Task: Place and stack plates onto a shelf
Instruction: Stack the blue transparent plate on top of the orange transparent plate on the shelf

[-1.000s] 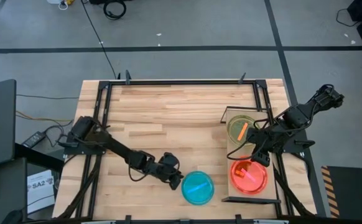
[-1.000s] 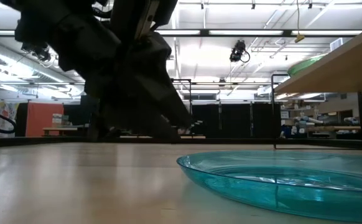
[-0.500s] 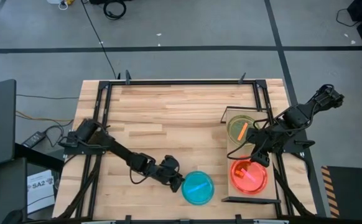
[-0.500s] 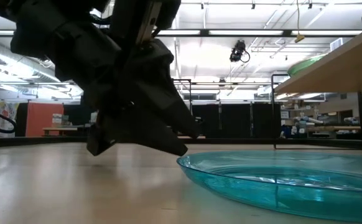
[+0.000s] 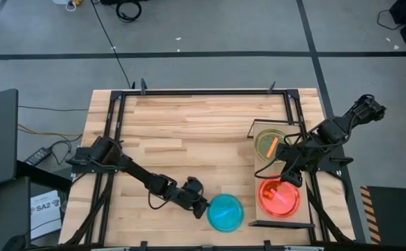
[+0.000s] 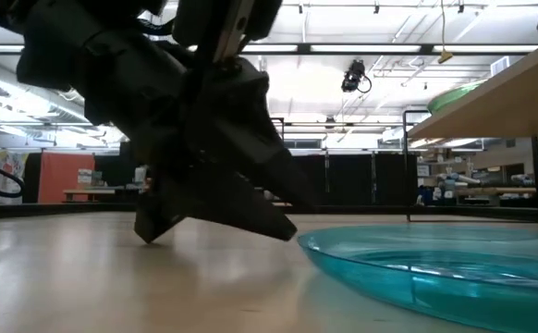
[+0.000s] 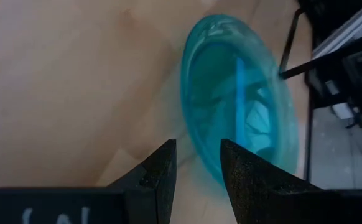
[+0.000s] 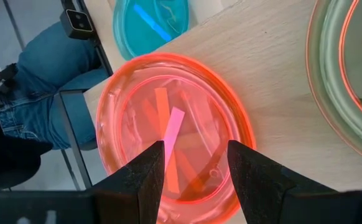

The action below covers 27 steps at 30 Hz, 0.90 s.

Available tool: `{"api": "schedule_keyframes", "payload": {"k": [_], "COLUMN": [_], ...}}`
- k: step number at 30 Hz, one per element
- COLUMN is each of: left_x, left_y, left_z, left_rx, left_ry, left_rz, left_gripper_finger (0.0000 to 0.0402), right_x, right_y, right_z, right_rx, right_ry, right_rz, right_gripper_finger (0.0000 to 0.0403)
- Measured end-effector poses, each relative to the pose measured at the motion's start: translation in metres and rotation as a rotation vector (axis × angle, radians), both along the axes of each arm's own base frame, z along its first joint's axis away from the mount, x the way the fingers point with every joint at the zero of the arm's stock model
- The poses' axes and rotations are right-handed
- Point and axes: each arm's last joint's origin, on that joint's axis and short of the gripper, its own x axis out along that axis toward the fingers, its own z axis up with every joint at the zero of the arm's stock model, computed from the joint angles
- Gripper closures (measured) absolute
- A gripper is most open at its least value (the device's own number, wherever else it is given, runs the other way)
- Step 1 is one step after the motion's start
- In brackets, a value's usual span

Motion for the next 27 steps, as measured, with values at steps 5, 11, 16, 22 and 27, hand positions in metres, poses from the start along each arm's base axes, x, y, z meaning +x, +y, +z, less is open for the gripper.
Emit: {"api": "schedule_keyframes", "payload": {"k": [5,11,16,22,27], "left_x": [0.005,0.007,0.007,0.008,0.012], "left_y": [-0.002,-0.001,0.000,0.004,0.007], "left_z": [0.002,0.004,0.005,0.018,0.024], "left_rx": [0.037,0.041,0.042,0.046,0.045], "left_ry": [0.085,0.095,0.094,0.063,0.010], "left_rz": [-0.006,-0.006,-0.009,-0.014,-0.013], "left_gripper_finger": [0.0271,0.0271,0.0271,0.0271,0.0271], "right_x": [0.000,0.000,0.000,0.000,0.000], "right_y": [0.000,0.000,0.000,0.000,0.000], "right_z": [0.000,0.000,0.000,0.000,0.000], "right_rx": [-0.002,-0.002,-0.002,-0.003,-0.003], "right_ry": [-0.002,-0.002,-0.002,-0.002,-0.002], "right_rz": [0.004,0.006,0.006,0.006,0.006], "right_gripper_finger": [0.0221,0.0221,0.0221,0.0221,0.0221]}}
